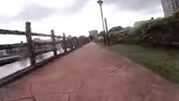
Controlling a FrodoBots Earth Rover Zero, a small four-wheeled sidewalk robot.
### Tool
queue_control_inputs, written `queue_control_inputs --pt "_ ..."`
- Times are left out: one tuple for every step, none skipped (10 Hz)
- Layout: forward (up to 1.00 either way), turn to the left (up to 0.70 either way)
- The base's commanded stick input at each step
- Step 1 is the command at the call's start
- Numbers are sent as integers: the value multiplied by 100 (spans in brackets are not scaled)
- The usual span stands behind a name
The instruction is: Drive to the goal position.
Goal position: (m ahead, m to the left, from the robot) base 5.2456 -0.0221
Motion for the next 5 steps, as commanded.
queue_control_inputs --pt "70 0" --pt "70 0" --pt "70 0" --pt "70 0" --pt "70 0"
